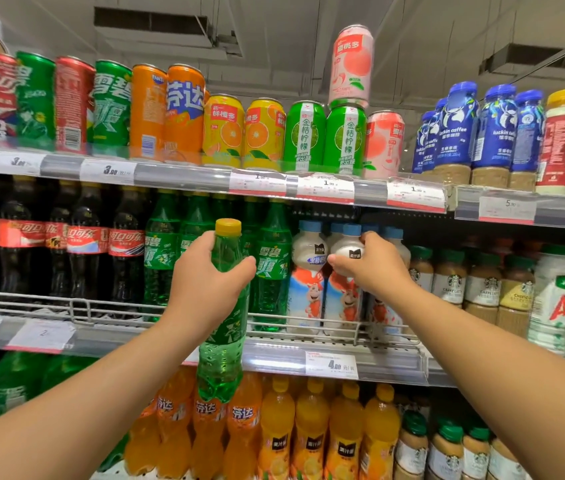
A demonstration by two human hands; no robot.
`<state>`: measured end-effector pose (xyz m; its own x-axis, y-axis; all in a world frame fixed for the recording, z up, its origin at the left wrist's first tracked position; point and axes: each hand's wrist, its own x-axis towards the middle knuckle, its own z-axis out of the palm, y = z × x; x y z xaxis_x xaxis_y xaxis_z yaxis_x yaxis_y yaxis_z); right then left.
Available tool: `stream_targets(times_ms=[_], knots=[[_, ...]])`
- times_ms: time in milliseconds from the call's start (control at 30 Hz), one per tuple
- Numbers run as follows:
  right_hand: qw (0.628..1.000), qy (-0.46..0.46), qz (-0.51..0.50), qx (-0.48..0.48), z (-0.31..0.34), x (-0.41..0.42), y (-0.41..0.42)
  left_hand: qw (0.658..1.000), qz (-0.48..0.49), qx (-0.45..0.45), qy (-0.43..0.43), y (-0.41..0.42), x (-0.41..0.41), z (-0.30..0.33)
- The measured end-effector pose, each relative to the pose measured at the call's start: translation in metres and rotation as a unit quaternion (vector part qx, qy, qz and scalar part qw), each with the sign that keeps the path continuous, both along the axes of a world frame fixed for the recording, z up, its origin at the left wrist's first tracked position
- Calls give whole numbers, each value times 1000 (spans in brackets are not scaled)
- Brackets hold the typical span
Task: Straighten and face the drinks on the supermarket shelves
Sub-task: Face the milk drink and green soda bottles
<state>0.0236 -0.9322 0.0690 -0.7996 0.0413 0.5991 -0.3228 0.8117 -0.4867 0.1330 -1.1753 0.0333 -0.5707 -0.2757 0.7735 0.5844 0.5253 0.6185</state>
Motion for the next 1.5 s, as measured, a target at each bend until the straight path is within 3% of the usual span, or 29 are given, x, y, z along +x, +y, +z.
stream_targets(times_ms=[300, 667, 767, 867, 967, 1067, 1267, 1400, 1500], knots=[[998, -36, -13, 47, -3, -3, -2, 1000, -13, 6, -1, 10, 0, 4], [999, -15, 17, 30, -25, -8, 1, 1000, 6, -10, -6, 25, 8, 1], [998, 37, 48, 11, -35, 16, 0, 1000, 8, -6, -15, 29, 11, 1], [983, 90, 157, -20, -56, 55, -11, 1000, 14, 5, -19, 39, 15, 1], [951, -47, 301, -59, -83, 95, -34, 999, 24, 7, -27, 50, 20, -1], [936, -112, 333, -18, -98, 109, -55, 999, 25, 6, -33, 56, 27, -7], [952, 2, 305, 4, -83, 114, -81, 999, 24, 24, -18, 47, 41, -7], [950, 82, 300, 19, -61, 112, -98, 992, -106, 68, -18, 7, 45, 3], [952, 126, 279, 17, -41, 105, -111, 991, -97, 80, -35, -39, 31, 5]])
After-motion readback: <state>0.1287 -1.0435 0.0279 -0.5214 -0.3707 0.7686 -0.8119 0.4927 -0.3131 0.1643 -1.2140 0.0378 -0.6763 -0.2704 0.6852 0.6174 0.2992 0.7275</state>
